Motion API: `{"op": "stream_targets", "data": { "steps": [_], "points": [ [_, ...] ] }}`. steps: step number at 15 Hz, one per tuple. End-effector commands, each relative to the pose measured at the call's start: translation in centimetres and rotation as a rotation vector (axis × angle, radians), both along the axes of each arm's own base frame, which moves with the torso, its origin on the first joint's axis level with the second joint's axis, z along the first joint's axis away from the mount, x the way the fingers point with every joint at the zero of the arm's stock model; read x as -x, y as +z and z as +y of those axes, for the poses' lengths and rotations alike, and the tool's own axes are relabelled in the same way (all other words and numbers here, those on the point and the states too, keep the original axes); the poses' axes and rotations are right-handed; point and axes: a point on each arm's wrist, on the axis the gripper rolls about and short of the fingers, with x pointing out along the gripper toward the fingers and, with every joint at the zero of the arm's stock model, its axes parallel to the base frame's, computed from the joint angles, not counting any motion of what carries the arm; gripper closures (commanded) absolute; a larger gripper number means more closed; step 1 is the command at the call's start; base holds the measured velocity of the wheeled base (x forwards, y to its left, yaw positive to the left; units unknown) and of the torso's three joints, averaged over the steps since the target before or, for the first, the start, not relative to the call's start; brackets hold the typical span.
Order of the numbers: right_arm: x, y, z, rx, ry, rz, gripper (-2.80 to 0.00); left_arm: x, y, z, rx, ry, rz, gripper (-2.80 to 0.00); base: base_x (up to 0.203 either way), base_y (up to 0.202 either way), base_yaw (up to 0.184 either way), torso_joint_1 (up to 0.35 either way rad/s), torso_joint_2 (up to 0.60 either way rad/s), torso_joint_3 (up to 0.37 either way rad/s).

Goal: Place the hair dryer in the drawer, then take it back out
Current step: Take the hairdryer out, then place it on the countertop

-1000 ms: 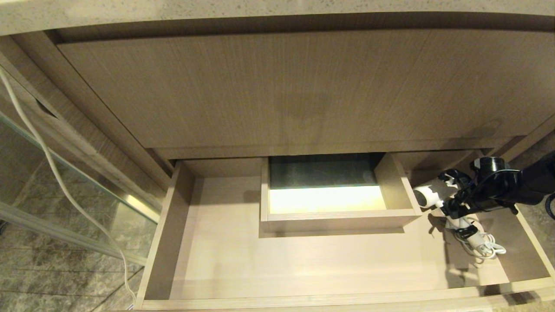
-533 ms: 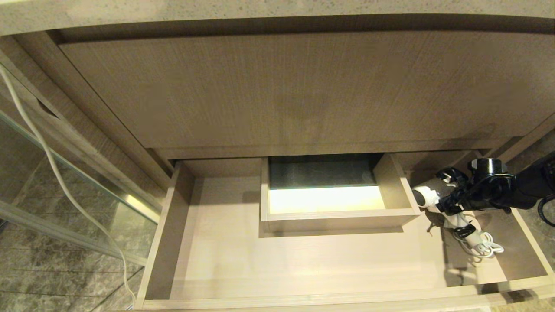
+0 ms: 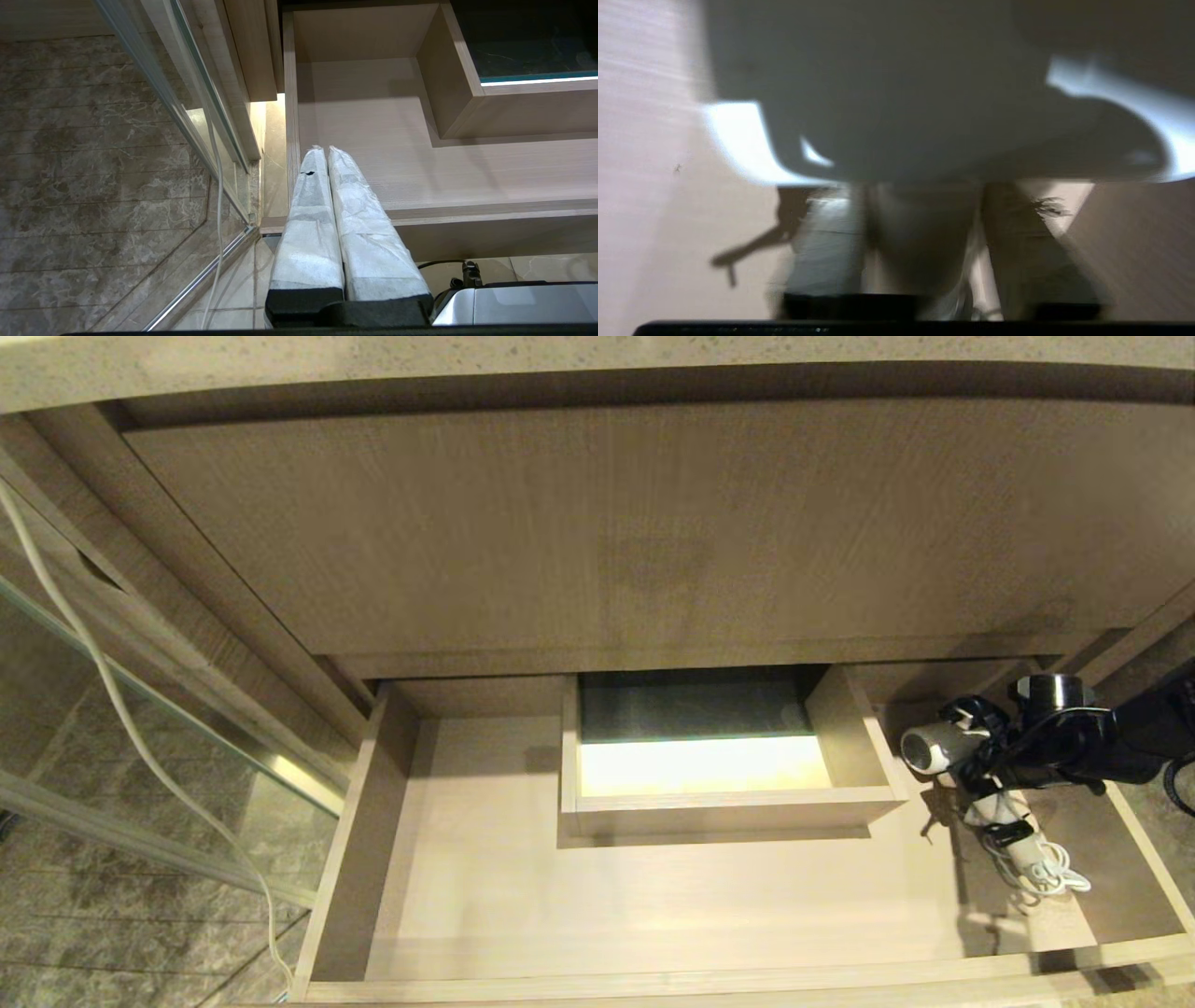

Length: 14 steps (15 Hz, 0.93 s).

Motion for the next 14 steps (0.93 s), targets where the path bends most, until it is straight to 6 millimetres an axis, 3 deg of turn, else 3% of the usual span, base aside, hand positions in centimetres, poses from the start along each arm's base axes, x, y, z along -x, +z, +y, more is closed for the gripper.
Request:
{"op": "stream_targets", "data": {
  "steps": [1, 5, 8, 12, 14],
  "points": [
    [1.1, 4.0, 0.4, 0.015, 0.002, -0.052, 0.00, 0.0, 0.0, 0.0, 0.000, 0.001, 0.001, 0.00, 0.000, 0.000, 0.000, 0.000, 0.00, 0.000],
    [4.6, 10.9, 1.5, 0.033, -0.013, -0.138, 0.00, 0.0, 0.0, 0.0, 0.000, 0.001, 0.003, 0.00, 0.000, 0.000, 0.000, 0.000, 0.00, 0.000],
    [9.3, 16.2, 2.9, 0.045, -0.039, -0.217, 0.00, 0.0, 0.0, 0.0, 0.000, 0.001, 0.001, 0.00, 0.000, 0.000, 0.000, 0.000, 0.00, 0.000],
    [16.8, 20.3, 5.2, 0.062, -0.063, -0.283, 0.00, 0.0, 0.0, 0.0, 0.000, 0.001, 0.002, 0.00, 0.000, 0.000, 0.000, 0.000, 0.00, 0.000],
    [19.7, 21.7, 6.2, 0.077, -0.067, -0.330, 0.00, 0.0, 0.0, 0.0, 0.000, 0.001, 0.001, 0.00, 0.000, 0.000, 0.000, 0.000, 0.00, 0.000]
  ]
}}
